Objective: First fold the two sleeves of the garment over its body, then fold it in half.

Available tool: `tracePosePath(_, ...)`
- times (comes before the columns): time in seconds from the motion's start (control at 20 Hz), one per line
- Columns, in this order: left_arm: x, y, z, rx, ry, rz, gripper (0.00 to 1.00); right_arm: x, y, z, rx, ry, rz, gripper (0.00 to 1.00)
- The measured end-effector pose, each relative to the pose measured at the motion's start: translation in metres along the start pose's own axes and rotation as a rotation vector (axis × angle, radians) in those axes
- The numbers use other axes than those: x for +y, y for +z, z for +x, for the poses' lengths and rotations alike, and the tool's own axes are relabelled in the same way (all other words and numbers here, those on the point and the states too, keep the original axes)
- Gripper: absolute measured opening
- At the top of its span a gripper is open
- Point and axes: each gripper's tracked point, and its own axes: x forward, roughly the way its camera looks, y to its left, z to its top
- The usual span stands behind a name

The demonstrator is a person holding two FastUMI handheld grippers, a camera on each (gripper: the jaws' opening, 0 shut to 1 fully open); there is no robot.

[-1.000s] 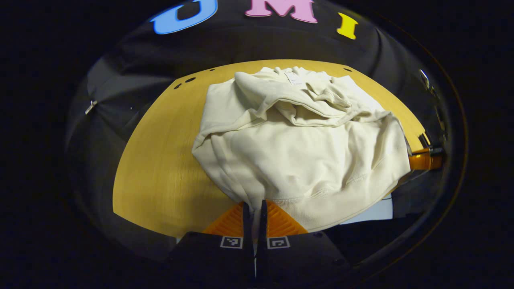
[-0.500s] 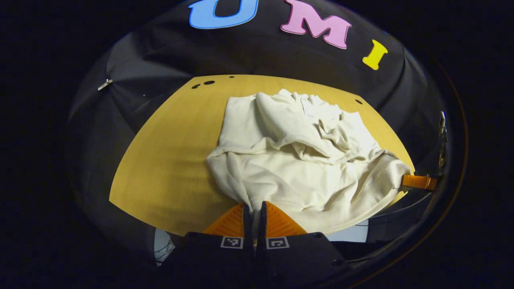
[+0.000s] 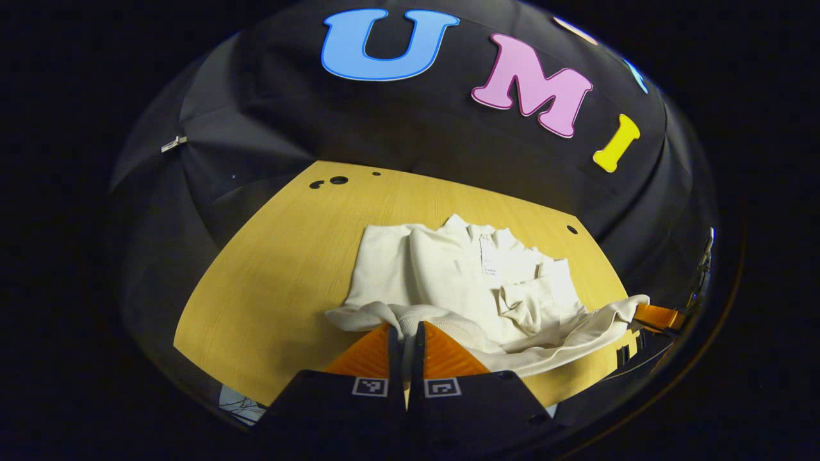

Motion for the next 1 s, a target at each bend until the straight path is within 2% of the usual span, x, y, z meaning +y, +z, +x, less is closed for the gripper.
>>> tracePosePath(0.25,-0.004,0.029,0.035,-0.022,0.004,-0.011,0.06,0.006,0.034,0.037,-0.044,0.000,0.012,0.13)
tracePosePath(0.5,-0.002,0.051,0.070,-0.025,0.022,-0.035,0.06,-0.001,0.060,0.079,-0.073,-0.035,0.042,0.13)
tracePosePath(0.8,0.000,0.065,0.131,0.009,0.047,-0.008,0.06,-0.025,0.067,0.133,-0.047,-0.102,0.068,0.13)
tracePosePath(1.0,0.008,0.060,0.175,0.069,0.080,-0.054,0.06,-0.045,0.066,0.170,-0.015,-0.148,0.101,0.13)
